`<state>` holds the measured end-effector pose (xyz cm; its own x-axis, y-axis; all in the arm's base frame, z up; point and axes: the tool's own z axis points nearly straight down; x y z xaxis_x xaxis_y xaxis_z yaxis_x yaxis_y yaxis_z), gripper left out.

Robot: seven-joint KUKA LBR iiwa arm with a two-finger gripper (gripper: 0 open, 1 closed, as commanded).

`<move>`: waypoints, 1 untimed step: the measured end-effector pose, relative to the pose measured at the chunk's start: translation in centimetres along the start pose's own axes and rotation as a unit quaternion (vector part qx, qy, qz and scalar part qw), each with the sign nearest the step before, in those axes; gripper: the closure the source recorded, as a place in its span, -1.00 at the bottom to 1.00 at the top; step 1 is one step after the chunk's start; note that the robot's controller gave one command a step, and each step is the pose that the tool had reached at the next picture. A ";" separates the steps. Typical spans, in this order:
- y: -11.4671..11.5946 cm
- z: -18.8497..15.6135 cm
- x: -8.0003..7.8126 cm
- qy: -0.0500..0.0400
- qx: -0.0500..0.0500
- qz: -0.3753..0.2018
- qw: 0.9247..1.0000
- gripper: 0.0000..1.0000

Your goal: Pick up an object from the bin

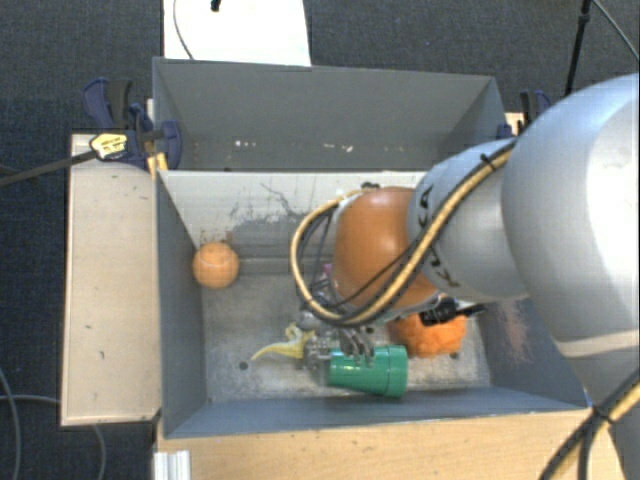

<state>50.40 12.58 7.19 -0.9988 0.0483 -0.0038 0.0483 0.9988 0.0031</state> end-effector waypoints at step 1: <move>0.0 0.0 0.0 0.000 0.000 0.001 1.000 1.00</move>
Offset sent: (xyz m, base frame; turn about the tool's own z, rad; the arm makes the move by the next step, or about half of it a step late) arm -0.0154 0.0107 0.0132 -0.0168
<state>50.40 12.59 7.19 -0.9987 0.0502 -0.0039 0.0502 0.9987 0.0032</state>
